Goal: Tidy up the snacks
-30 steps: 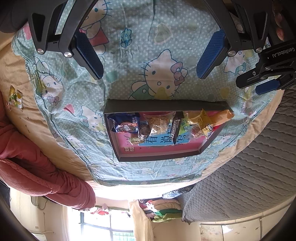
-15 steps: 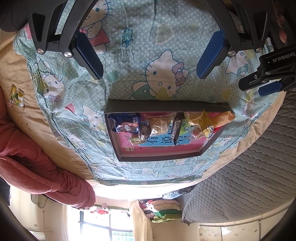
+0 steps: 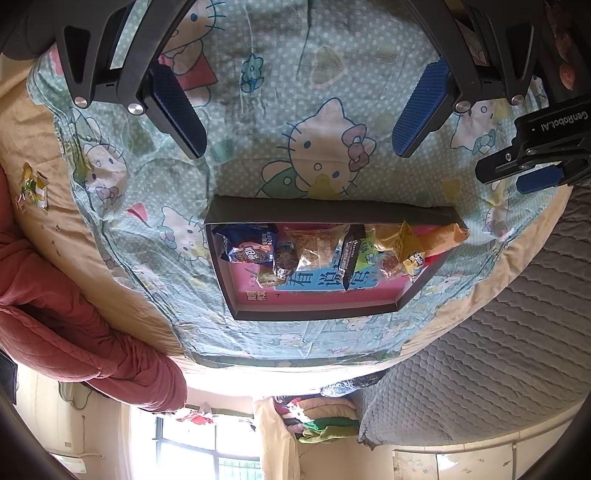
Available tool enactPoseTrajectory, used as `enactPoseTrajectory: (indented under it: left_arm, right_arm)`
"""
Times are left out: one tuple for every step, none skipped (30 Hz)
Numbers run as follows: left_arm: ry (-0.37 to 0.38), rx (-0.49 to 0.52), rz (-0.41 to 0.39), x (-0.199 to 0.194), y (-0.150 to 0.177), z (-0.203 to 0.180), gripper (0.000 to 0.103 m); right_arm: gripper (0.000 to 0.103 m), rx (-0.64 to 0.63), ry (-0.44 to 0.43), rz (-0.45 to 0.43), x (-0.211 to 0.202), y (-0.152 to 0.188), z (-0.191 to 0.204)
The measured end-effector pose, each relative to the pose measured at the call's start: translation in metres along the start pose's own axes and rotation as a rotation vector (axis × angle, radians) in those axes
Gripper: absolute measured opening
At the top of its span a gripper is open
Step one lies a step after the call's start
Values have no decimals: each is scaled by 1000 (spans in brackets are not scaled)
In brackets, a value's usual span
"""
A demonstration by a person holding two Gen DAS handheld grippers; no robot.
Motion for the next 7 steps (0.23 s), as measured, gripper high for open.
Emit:
enactPoseTrajectory:
  left_arm:
    - [3, -1, -1, 2, -1, 1, 80]
    - [2, -4, -3, 4, -1, 1, 80]
    - [11, -9, -9, 7, -3, 2, 80]
    - [27, -17, -15, 11, -5, 4, 80]
    - [29, -26, -21, 14, -8, 7, 80]
    - [24, -32, -28, 17, -11, 12, 80]
    - [0, -42, -35, 21, -15, 22, 80]
  right_arm:
    - [101, -1, -1, 3, 1, 1, 0]
    - [101, 2, -5, 8, 4, 2, 0]
    - [101, 2, -7, 11, 6, 2, -1]
    - [101, 3, -6, 18, 10, 2, -1]
    - [101, 11, -7, 27, 15, 3, -3]
    - [101, 21, -11, 33, 18, 2, -4]
    - [101, 37, -17, 44, 23, 1, -7]
Point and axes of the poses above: each gripper's, at about its wrist camera, not at the fingertips, and x roughly the way its jaws point, z to its left, y to its underside, the point moved 7 cm from there along x, roughly the way its jaws point, and after that the axes turned 12 degrees about x, right-handed, at the moved point
